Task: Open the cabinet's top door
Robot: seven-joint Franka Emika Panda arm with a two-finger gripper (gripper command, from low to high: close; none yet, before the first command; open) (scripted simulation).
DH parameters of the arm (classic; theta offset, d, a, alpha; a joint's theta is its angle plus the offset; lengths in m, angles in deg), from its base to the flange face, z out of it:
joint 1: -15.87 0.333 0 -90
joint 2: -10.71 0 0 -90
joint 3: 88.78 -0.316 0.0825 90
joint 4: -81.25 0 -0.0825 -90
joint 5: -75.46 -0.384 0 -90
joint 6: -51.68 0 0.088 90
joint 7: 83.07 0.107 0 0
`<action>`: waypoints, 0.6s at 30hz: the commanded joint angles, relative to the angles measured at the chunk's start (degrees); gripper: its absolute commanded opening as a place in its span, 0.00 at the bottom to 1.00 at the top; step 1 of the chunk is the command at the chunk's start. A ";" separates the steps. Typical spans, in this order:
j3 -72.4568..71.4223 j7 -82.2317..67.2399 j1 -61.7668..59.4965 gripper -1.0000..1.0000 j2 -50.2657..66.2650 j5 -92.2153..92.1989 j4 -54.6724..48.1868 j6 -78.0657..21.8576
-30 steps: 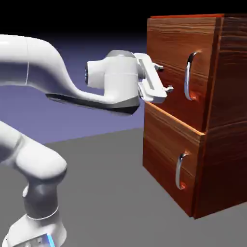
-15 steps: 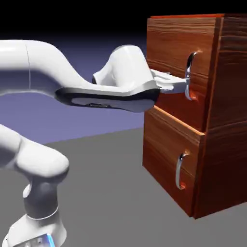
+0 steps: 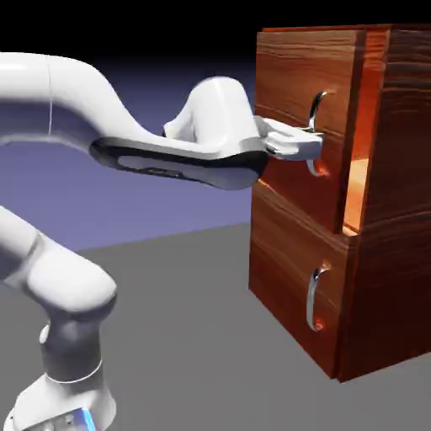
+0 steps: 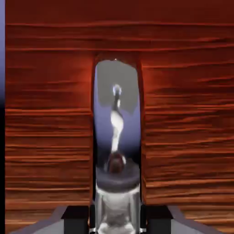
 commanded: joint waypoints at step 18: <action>-29.81 -20.67 -33.76 0.00 -18.57 -41.04 17.49 1.38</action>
